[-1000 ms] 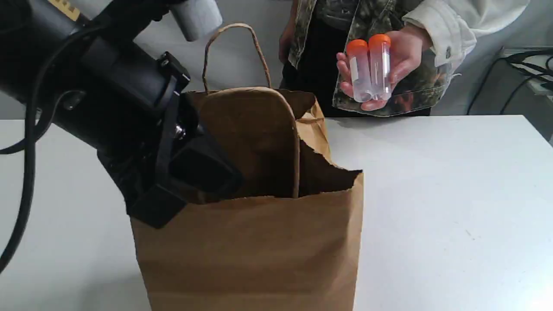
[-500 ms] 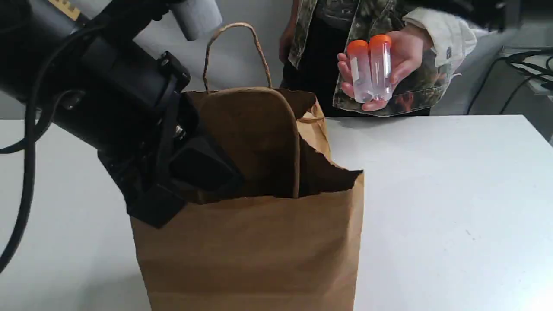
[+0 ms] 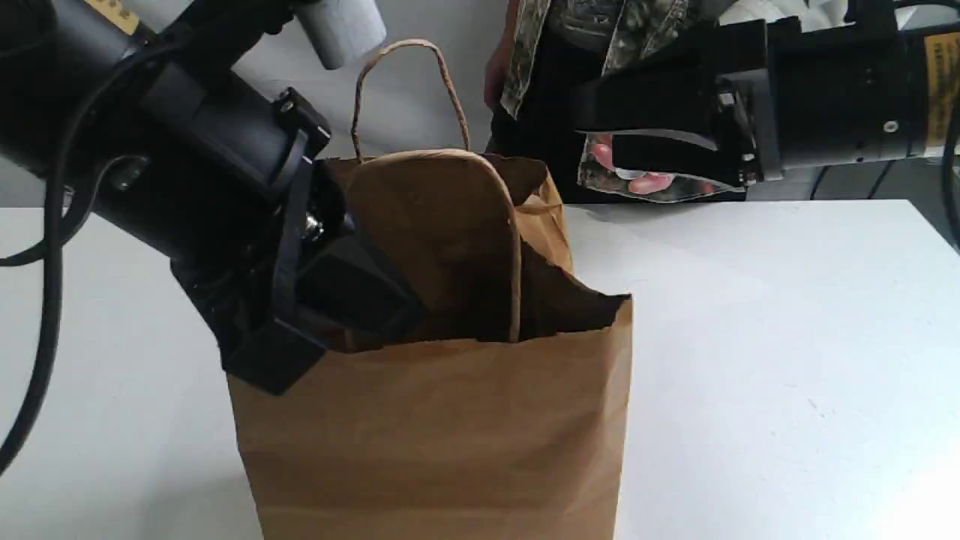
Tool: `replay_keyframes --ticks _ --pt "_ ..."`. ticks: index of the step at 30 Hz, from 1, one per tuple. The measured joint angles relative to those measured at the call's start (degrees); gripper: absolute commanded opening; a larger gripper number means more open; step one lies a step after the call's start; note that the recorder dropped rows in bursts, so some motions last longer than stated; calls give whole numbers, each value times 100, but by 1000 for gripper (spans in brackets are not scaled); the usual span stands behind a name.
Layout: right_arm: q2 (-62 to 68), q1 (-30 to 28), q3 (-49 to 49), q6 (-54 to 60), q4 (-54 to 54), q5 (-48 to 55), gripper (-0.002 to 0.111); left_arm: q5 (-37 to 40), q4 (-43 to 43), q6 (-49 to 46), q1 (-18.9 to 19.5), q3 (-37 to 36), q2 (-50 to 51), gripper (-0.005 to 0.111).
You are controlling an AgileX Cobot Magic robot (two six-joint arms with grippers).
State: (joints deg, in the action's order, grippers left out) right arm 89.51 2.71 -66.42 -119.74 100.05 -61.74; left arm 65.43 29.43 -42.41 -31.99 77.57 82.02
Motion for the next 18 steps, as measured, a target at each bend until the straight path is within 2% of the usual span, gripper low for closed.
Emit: replay_keyframes --ticks 18 --pt "442 120 0 652 13 136 71 -61 130 0 0 0 0 0"
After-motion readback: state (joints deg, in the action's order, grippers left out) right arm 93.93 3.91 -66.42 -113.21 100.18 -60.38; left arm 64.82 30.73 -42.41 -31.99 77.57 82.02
